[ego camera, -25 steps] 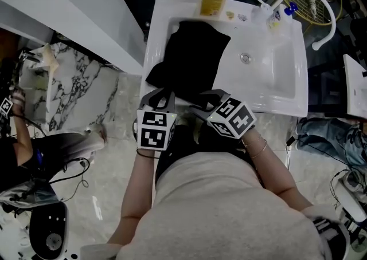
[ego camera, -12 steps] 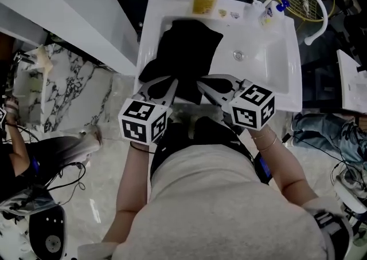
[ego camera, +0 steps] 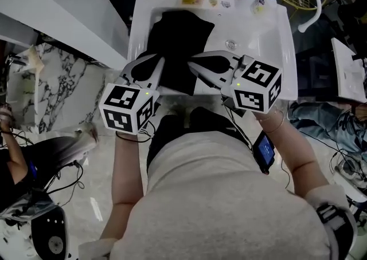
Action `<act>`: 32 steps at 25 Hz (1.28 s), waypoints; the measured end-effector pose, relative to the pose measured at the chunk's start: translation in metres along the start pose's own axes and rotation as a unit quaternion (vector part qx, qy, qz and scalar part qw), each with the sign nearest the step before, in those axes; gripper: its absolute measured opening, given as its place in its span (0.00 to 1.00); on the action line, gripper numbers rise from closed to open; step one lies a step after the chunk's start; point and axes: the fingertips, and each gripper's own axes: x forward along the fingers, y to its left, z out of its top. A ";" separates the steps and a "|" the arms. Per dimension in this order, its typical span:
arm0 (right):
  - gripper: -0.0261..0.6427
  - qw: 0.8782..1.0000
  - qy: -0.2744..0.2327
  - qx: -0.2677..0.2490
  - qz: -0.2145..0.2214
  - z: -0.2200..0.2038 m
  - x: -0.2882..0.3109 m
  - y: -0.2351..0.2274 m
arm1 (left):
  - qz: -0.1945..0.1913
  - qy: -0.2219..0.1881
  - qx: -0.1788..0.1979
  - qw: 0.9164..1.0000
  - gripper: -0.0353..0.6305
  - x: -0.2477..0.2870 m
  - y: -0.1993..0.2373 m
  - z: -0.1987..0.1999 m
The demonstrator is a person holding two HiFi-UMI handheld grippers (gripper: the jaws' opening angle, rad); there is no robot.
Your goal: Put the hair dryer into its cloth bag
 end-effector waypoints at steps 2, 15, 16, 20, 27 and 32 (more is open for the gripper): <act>0.04 1.000 0.001 -0.008 -0.001 0.002 0.001 0.001 | 0.003 0.001 -0.003 1.000 0.08 0.000 -0.001 0.000; 0.04 1.000 -0.001 0.000 -0.008 -0.003 0.007 0.000 | 0.005 0.032 -0.030 0.999 0.07 0.001 -0.007 -0.026; 0.04 1.000 -0.002 0.001 -0.007 -0.003 0.007 0.000 | 0.005 0.033 -0.031 0.999 0.08 0.001 -0.007 -0.027; 0.04 1.000 -0.004 0.001 -0.004 0.000 0.007 -0.001 | 0.003 0.035 -0.039 0.999 0.07 0.003 -0.009 -0.030; 0.04 1.000 -0.009 0.007 -0.014 -0.002 0.015 -0.004 | -0.009 0.035 -0.059 0.998 0.07 0.007 -0.014 -0.030; 0.04 0.999 -0.026 0.028 -0.028 -0.003 0.017 -0.009 | -0.012 0.039 -0.060 0.997 0.08 0.010 -0.017 -0.028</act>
